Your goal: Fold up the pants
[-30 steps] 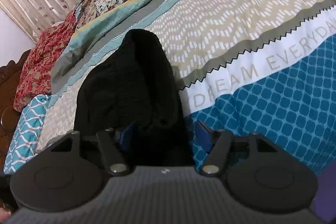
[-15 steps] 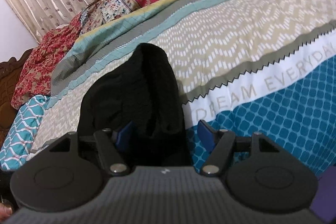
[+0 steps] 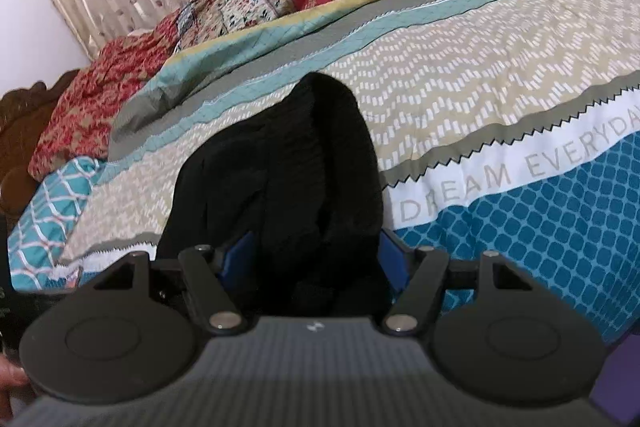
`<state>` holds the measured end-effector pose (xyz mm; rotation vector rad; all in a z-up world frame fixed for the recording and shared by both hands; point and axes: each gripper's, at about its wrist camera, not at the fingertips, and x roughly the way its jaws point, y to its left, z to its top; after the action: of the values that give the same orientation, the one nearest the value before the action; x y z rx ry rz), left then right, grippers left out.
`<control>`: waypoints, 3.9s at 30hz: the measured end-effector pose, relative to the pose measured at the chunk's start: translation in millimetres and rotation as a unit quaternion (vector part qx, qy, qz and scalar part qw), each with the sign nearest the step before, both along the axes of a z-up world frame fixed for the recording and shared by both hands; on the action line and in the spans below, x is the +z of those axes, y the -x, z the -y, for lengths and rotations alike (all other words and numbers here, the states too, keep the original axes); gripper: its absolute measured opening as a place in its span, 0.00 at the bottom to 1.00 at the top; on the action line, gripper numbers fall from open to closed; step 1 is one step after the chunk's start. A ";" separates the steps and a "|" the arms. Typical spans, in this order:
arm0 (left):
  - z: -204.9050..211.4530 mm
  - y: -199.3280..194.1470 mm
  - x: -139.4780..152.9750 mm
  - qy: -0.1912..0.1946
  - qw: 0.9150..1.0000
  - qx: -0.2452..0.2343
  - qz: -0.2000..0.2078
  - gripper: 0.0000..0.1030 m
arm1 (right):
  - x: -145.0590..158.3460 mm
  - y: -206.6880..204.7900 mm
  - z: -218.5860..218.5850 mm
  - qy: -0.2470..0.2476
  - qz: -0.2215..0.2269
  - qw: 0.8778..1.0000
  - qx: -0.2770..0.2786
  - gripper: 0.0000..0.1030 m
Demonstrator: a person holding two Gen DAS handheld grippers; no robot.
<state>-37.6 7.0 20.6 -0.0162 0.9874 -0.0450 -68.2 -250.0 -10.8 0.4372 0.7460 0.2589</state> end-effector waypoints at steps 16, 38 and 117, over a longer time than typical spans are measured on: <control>0.0 -0.2 -1.9 -0.005 1.000 0.001 0.000 0.99 | -10.5 1.3 -12.3 0.015 -0.014 1.000 0.003 0.68; -1.7 0.3 -3.3 -0.005 1.000 0.000 -0.001 1.00 | -8.3 6.3 -9.4 0.006 -0.018 1.000 -0.010 0.76; -50.7 58.4 22.9 0.055 0.998 0.008 0.005 1.00 | 7.5 41.7 -25.6 0.020 -0.007 1.000 -0.004 0.76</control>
<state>-96.0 57.7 43.5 -0.1241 0.9742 -0.0855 -109.8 -224.4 -3.3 0.4044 0.7622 0.2338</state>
